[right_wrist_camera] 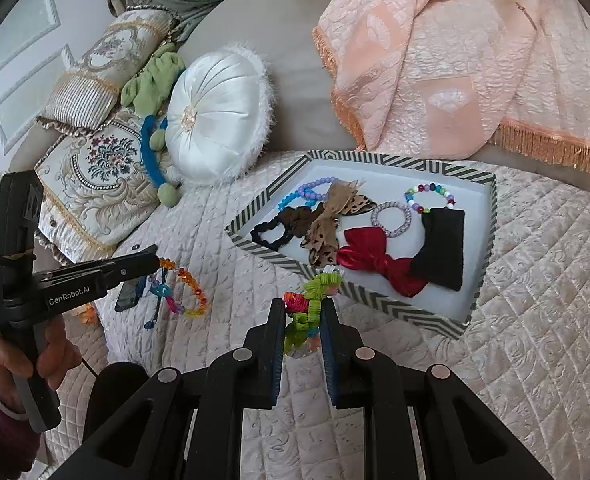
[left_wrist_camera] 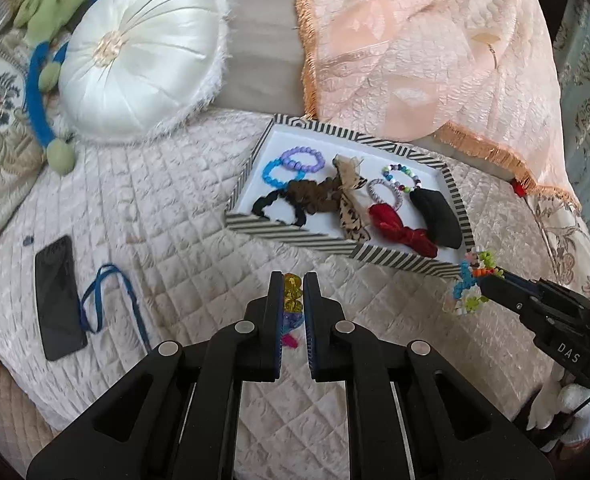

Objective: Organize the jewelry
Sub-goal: 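Carry both bracelets into the tray and open both grippers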

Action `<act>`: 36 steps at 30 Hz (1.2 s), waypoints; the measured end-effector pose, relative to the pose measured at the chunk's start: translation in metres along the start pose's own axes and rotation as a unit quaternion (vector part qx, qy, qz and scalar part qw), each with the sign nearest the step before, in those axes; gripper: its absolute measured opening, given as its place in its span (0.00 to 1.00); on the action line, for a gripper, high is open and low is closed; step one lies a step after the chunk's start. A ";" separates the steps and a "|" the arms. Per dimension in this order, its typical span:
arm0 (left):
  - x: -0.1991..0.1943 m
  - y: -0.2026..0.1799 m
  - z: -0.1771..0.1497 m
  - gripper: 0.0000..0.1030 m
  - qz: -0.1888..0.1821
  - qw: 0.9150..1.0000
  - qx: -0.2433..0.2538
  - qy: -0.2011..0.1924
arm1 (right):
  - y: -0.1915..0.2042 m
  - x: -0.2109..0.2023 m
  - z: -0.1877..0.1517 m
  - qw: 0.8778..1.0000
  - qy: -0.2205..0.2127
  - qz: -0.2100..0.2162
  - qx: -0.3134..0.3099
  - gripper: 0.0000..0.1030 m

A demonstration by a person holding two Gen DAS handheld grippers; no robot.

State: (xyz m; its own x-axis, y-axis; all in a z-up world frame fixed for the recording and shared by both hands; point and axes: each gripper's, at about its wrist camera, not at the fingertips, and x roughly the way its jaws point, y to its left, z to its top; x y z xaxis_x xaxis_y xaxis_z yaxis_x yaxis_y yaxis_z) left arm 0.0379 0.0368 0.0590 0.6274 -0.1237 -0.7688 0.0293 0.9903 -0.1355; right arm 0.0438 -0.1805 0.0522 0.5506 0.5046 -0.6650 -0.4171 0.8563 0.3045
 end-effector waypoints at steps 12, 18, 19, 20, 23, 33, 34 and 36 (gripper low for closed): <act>0.027 -0.022 0.045 0.08 0.009 1.000 0.029 -0.007 | -0.025 0.011 0.028 1.000 -0.002 -0.015 -0.001 0.16; 0.051 -0.035 0.080 0.08 0.008 0.999 0.036 -0.006 | -0.046 0.028 0.056 1.000 0.005 -0.030 -0.004 0.16; 0.057 -0.039 0.089 0.08 0.005 0.999 0.038 -0.005 | -0.050 0.033 0.063 0.999 0.008 -0.032 -0.004 0.16; 0.063 -0.042 0.098 0.08 0.002 0.999 0.037 -0.004 | -0.053 0.037 0.068 0.999 0.009 -0.034 -0.003 0.16; 0.081 -0.051 0.122 0.08 -0.004 0.999 0.036 -0.005 | -0.063 0.054 0.088 0.999 0.015 -0.041 -0.003 0.16; 0.183 -0.057 0.179 0.08 -0.005 1.000 0.005 0.028 | -0.095 0.146 0.144 0.997 0.060 -0.035 0.032 0.16; 0.192 -0.054 0.180 0.08 0.001 0.999 0.001 0.034 | -0.097 0.158 0.147 0.997 0.066 -0.036 0.034 0.16; 0.209 -0.043 0.181 0.08 0.014 0.999 -0.007 0.046 | -0.098 0.176 0.150 0.996 0.075 -0.039 0.034 0.16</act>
State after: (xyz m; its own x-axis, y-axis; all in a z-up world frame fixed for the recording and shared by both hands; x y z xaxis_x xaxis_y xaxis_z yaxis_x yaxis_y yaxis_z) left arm 0.3085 -0.0204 0.0172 0.5542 -0.1010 -0.8262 0.0001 0.9926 -0.1213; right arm 0.2897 -0.1592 0.0074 0.4626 0.4183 -0.7817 -0.3243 0.9004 0.2899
